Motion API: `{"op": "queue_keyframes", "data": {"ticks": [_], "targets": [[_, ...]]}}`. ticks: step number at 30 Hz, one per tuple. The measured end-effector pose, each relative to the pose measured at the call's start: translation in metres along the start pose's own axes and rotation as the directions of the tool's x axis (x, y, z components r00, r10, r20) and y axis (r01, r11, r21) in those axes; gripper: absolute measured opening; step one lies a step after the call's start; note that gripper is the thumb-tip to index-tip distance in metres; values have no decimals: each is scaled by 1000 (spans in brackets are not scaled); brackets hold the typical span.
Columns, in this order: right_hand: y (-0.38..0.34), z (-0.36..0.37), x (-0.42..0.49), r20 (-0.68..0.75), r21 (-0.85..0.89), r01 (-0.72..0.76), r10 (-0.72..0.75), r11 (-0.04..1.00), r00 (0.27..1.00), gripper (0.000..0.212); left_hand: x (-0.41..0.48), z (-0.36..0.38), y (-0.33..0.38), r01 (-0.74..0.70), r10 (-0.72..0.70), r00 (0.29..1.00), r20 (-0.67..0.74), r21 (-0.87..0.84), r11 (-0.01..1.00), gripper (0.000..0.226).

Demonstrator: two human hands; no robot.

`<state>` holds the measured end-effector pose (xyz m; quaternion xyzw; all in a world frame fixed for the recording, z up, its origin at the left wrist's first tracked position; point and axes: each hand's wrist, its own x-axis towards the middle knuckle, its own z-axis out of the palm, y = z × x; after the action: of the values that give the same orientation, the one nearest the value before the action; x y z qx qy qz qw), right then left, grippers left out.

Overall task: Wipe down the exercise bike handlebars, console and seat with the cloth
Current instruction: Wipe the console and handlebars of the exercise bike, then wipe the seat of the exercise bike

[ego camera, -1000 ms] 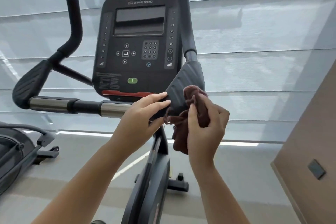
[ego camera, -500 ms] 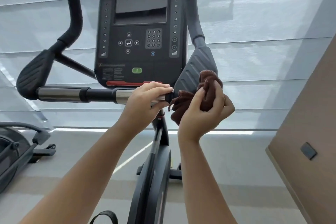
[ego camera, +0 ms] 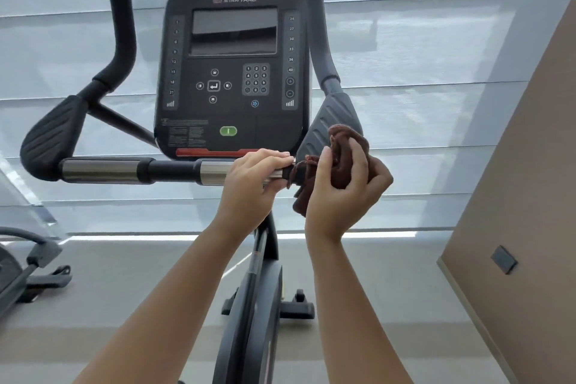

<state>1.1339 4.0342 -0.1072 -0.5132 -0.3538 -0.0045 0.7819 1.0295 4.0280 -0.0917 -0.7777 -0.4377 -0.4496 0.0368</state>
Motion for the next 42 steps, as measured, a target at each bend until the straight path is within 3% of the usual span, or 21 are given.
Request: {"op": "queue_keyframes", "data": {"ticks": [3,7,12,17,21,30,34,42], "targets": [[-3,-5,7,34,-6,30,-29,1000,999,36,0,0,1,26,-26,1000,-6,-13,1000,33],[-2,-9,20,85,-62,132,-126,989,988,28,0,1,5,60,-60,998,-10,-21,998,33],[7,-18,44,342,-198,360,-280,912,897,19,-1,3,13,153,-153,988,-15,-22,988,34],[17,-40,34,434,-64,376,-314,924,845,18,-4,8,22,245,-247,967,-57,-40,969,36],[22,-54,48,565,45,404,-357,914,744,22,-6,11,28,281,-276,956,-98,35,959,39],[53,-89,61,808,211,269,-323,940,493,31,-48,29,69,373,-310,923,-227,330,867,38],[67,-101,50,889,211,218,-280,953,364,31,-92,33,90,479,-412,877,-247,380,791,35],[66,-133,7,945,249,96,-264,964,193,30,-184,27,122,659,-592,748,-300,440,610,31]]}}
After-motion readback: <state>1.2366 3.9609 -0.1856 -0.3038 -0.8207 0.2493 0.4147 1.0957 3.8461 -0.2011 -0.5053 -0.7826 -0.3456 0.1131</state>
